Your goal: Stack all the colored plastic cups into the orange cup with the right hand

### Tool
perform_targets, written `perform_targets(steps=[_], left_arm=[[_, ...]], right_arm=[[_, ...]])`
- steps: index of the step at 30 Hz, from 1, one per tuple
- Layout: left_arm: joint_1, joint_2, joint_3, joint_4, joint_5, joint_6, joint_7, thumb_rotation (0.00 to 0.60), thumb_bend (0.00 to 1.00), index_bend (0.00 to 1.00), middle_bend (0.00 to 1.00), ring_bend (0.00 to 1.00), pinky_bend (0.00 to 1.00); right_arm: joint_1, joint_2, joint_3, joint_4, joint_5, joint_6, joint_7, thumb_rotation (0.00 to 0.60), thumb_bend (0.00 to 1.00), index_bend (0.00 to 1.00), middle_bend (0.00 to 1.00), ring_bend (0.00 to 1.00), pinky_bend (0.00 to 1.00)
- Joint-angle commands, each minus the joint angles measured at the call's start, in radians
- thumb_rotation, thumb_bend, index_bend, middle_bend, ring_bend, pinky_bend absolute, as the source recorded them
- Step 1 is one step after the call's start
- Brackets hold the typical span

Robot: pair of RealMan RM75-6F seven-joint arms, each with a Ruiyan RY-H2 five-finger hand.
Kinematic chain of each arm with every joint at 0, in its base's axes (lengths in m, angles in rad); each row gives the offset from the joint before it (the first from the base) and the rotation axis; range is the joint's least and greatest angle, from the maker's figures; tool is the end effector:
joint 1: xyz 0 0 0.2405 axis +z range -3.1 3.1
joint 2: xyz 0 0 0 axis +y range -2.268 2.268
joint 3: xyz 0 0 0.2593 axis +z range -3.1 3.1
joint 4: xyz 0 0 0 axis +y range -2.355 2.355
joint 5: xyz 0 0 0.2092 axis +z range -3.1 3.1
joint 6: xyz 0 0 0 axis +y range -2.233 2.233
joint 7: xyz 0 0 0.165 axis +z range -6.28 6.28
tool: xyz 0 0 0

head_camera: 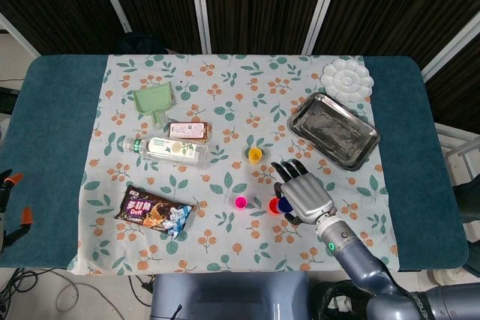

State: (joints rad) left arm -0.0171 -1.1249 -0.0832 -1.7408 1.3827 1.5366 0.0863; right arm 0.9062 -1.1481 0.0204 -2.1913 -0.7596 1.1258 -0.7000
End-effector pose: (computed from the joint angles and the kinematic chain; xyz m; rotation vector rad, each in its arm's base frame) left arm -0.3129 0.1848 0.1668 -1.1968 -0.9722 -0.8753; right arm -0.0913 -0.2924 0.0529 2.0274 -0.9256 0.7088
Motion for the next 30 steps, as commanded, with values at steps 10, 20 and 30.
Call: perform_targets(steps=[10,20,30], left_arm=[[0.0,-0.002,0.0,0.003,-0.002,-0.002,-0.001,0.6,0.47,0.17,0.07,0.0,0.01],[0.0,-0.002,0.0,0.004,-0.004,-0.003,-0.004,0.6,0.47,0.17,0.07,0.0,0.01],[-0.001,0.0,-0.001,0.005,-0.005,-0.005,-0.008,0.6,0.47,0.17,0.07,0.0,0.01]], right_arm=[[-0.039,-0.089,-0.02,0.074,-0.065,0.052,-0.015,0.6,0.38,0.52,0.0,0.0,0.01],[-0.028,-0.147,0.002,0.114,-0.035,0.052,-0.039,0.6,0.38,0.52,0.0,0.0,0.01],[-0.022,-0.176,0.016,0.14,-0.001,0.047,-0.049,0.6,0.38,0.52,0.0,0.0,0.01]])
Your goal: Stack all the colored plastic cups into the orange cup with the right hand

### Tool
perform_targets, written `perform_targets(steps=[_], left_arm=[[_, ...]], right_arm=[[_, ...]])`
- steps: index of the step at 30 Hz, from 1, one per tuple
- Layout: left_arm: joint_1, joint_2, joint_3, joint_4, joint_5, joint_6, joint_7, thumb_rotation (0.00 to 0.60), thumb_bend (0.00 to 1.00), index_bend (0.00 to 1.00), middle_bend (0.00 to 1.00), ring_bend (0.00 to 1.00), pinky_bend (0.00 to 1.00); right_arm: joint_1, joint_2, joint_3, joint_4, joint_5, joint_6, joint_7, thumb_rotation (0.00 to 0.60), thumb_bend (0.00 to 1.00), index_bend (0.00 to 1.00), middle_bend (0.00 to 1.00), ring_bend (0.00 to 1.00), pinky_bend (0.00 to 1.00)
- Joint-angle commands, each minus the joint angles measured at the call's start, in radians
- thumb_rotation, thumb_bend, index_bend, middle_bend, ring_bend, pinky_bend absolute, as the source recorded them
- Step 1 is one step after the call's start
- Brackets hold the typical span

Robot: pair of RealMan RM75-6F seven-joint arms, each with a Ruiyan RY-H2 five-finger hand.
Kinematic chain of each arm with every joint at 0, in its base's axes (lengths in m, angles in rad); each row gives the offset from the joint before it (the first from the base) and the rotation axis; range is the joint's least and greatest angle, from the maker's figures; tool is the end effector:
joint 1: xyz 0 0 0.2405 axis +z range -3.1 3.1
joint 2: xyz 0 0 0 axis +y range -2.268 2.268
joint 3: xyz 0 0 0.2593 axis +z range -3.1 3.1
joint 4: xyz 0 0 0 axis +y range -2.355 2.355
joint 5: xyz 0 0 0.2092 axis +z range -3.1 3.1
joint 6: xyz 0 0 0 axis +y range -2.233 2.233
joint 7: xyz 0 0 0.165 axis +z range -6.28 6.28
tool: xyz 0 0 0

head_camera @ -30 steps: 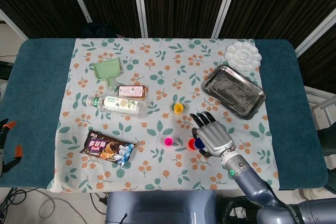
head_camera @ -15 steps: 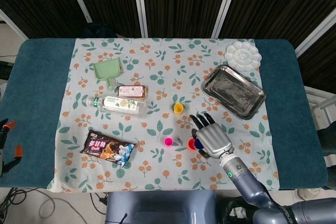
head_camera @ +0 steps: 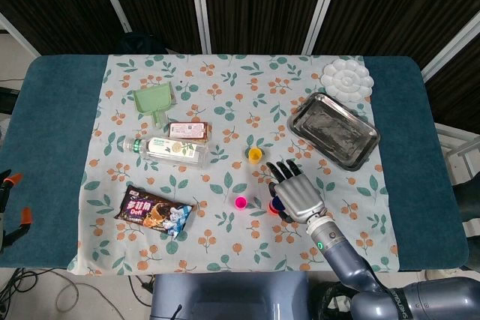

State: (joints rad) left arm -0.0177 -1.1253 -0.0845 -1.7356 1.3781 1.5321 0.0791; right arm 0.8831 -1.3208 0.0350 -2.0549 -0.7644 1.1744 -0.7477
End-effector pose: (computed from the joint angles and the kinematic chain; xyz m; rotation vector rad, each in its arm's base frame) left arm -0.3146 0.1852 0.1669 -1.1937 -0.9775 -0.8741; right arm -0.0973 -0.3004 0.0174 1.9948 -0.9059 0.7201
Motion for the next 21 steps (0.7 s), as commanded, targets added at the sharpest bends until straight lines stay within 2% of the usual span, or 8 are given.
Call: perform_targets(steps=[1,19,21], left_arm=[[0.0,0.0,0.0,0.0,0.0,0.0,0.0,0.6,0.47,0.17,0.07,0.0,0.01],[0.001,0.001,0.0,0.0,0.002,0.003,0.002,0.6,0.47,0.17,0.07,0.0,0.01],[0.001,0.001,0.0,-0.001,0.003,0.004,0.002,0.6,0.47,0.17,0.07,0.0,0.01]], right_arm=[[0.001,-0.005,0.002,0.005,0.006,-0.002,-0.002,0.6,0.38,0.52,0.0,0.0,0.01],[-0.002,-0.037,0.006,0.042,0.024,-0.027,0.013,0.6,0.38,0.52,0.0,0.0,0.01],[-0.002,-0.043,0.009,0.053,0.029,-0.03,0.017,0.6,0.38,0.48,0.0,0.0,0.01]])
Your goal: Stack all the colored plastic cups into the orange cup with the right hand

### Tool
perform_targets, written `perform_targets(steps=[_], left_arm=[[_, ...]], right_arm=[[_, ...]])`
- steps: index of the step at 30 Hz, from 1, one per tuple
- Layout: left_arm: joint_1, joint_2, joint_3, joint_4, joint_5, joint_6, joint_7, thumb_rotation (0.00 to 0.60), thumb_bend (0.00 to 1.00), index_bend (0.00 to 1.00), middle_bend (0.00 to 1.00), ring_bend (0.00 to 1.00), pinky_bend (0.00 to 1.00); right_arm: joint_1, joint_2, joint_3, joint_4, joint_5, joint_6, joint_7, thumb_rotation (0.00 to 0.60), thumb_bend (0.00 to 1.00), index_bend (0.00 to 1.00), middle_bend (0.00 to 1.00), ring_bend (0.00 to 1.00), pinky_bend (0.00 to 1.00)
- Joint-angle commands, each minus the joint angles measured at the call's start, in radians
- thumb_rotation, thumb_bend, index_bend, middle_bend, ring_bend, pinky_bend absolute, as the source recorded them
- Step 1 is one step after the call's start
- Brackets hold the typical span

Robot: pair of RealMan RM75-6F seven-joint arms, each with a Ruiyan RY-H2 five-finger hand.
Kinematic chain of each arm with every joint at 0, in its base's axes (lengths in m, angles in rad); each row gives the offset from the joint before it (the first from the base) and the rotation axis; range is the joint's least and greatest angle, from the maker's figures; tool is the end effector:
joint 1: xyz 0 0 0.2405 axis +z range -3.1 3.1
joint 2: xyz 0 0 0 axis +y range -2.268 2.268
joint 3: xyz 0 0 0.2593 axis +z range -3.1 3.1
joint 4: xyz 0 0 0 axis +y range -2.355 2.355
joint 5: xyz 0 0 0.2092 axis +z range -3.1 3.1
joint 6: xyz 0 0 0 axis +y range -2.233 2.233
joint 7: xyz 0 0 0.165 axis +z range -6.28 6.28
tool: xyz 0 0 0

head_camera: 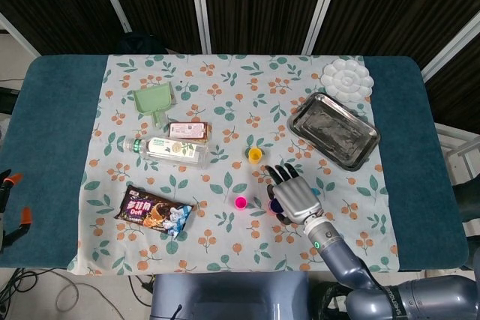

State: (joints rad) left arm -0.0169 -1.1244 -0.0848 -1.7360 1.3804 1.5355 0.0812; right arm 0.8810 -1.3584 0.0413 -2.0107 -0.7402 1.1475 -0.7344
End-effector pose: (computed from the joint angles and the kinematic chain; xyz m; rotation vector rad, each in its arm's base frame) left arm -0.3142 0.1851 0.1676 -1.1939 -0.9722 -0.8747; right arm -0.1021 -0.3024 0.0046 1.9975 -0.9481 0.7039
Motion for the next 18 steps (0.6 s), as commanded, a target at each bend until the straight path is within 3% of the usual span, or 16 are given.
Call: perform_targets(steps=[1,6,8,13,18], left_arm=[[0.0,0.0,0.0,0.0,0.0,0.001,0.0,0.6,0.47,0.17,0.07,0.0,0.01],[0.0,0.001,-0.001,-0.001,0.0,0.001,-0.001,0.6,0.47,0.17,0.07,0.0,0.01],[0.0,0.001,-0.001,-0.001,0.0,0.001,-0.002,0.6,0.47,0.17,0.07,0.0,0.01],[0.0,0.001,-0.001,-0.002,0.0,0.001,-0.002,0.6,0.47,0.17,0.07,0.0,0.01],[0.0,0.001,-0.001,-0.001,-0.002,0.0,-0.003,0.6,0.47,0.17,0.07,0.0,0.01]], right_arm=[[0.0,-0.009,0.004,0.015,0.008,-0.006,0.006,0.6,0.38,0.44,0.0,0.0,0.01],[0.004,-0.016,0.0,0.033,0.024,-0.019,0.0,0.6,0.38,0.1,0.0,0.0,0.01],[0.008,-0.015,-0.003,0.037,0.032,-0.022,-0.011,0.6,0.38,0.04,0.0,0.0,0.01],[0.025,-0.002,0.004,0.03,0.079,-0.021,-0.046,0.6,0.38,0.0,0.0,0.0,0.01],[0.038,0.019,0.058,0.022,0.111,0.005,-0.037,0.6,0.38,0.01,0.0,0.0,0.01]])
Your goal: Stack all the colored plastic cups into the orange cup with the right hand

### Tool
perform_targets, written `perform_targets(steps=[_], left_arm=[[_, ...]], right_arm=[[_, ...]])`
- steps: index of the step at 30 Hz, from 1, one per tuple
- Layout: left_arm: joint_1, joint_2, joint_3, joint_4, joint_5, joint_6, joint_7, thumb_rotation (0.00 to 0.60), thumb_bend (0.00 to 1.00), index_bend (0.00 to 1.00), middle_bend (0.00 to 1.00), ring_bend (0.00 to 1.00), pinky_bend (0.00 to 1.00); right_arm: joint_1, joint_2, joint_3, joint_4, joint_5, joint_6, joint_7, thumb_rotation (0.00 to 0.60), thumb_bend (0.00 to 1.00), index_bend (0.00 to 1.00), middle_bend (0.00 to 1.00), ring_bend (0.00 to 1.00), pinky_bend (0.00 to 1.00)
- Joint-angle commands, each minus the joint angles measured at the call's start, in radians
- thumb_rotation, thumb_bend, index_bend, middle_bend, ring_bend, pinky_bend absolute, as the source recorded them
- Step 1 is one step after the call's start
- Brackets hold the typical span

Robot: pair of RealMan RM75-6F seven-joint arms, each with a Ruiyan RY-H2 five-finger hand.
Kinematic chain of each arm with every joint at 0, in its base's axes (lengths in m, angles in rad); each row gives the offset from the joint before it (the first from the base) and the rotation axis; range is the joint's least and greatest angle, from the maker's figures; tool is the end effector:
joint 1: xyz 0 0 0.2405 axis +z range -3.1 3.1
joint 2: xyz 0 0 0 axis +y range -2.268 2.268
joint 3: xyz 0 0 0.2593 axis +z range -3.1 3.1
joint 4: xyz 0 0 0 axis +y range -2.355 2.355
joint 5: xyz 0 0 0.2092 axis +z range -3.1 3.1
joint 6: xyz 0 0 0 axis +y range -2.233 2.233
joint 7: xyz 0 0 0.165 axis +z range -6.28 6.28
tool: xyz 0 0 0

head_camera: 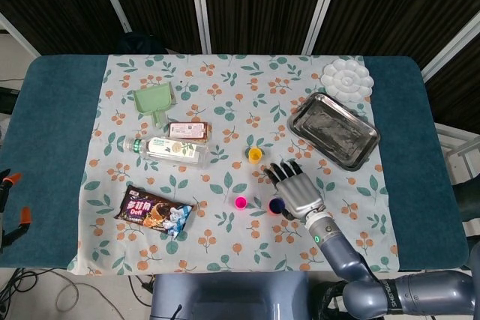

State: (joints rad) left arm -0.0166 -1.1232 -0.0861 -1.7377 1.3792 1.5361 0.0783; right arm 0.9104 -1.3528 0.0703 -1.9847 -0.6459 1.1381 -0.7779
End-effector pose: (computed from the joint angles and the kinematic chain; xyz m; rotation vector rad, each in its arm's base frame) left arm -0.3141 0.1852 0.1682 -1.1906 -0.9738 -0.8777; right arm -0.1053 -0.3168 0.0071 1.9659 -0.9402 0.6436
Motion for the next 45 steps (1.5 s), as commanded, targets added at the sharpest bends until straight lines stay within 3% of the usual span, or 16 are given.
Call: perform_targets(steps=[1,7,13,25,45], left_arm=[[0.0,0.0,0.0,0.001,-0.002,-0.001,-0.001,0.6,0.47,0.17,0.07,0.0,0.01],[-0.002,-0.003,-0.003,0.006,-0.014,-0.008,-0.005,0.6,0.47,0.17,0.07,0.0,0.01],[-0.005,-0.006,-0.004,0.014,-0.013,-0.011,0.0,0.6,0.47,0.17,0.07,0.0,0.01],[-0.005,-0.008,-0.007,0.015,-0.024,-0.015,-0.004,0.6,0.47,0.17,0.07,0.0,0.01],[-0.007,-0.009,-0.01,0.018,-0.033,-0.02,-0.004,0.6,0.47,0.17,0.07,0.0,0.01]], right_arm=[[0.015,0.022,0.054,0.002,0.026,0.022,0.012,0.6,0.38,0.02,0.0,0.0,0.01],[0.067,0.026,0.135,0.082,0.115,0.002,0.004,0.6,0.38,0.07,0.0,0.0,0.01],[0.155,-0.026,0.19,0.233,0.27,-0.096,-0.029,0.6,0.38,0.12,0.0,0.0,0.01],[0.25,-0.177,0.178,0.469,0.398,-0.18,-0.073,0.6,0.38,0.2,0.0,0.0,0.01],[0.28,-0.291,0.171,0.6,0.39,-0.192,-0.05,0.6,0.38,0.32,0.0,0.0,0.02]])
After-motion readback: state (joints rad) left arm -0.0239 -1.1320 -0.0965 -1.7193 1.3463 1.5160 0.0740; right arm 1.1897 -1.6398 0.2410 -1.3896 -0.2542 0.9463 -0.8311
